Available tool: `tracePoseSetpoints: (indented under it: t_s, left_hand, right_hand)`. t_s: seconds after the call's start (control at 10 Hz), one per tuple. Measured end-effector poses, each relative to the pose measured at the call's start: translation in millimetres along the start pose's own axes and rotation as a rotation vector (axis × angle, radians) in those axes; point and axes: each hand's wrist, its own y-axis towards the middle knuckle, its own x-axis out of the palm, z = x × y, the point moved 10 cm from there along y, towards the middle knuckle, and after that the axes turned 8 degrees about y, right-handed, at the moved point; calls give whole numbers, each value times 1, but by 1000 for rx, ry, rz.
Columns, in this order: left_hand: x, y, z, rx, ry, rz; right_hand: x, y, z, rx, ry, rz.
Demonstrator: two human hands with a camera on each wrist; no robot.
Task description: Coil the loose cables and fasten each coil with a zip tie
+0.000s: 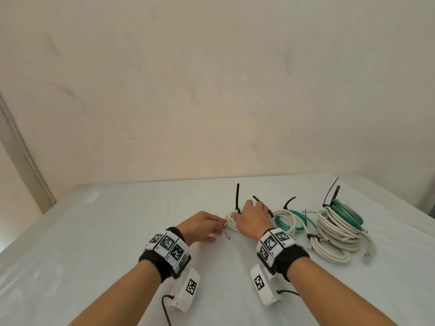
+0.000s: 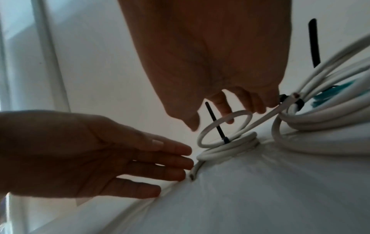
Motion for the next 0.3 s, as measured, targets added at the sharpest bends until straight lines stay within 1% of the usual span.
tracePoseSetpoints:
  t_s: [0.1,0.2,0.3]
  left_hand:
    - [0,-3,-1,6,-28,-8]
    - [0,-3,-3,6,-31,-1]
    - [-6,-8,3,24,-2,9]
  right_hand:
    - [19,-8,-11,-108,-67,-116]
    - [33,-13,-8,-123,-201,-244]
    - [23,-11,-8,-171,-160,-217]
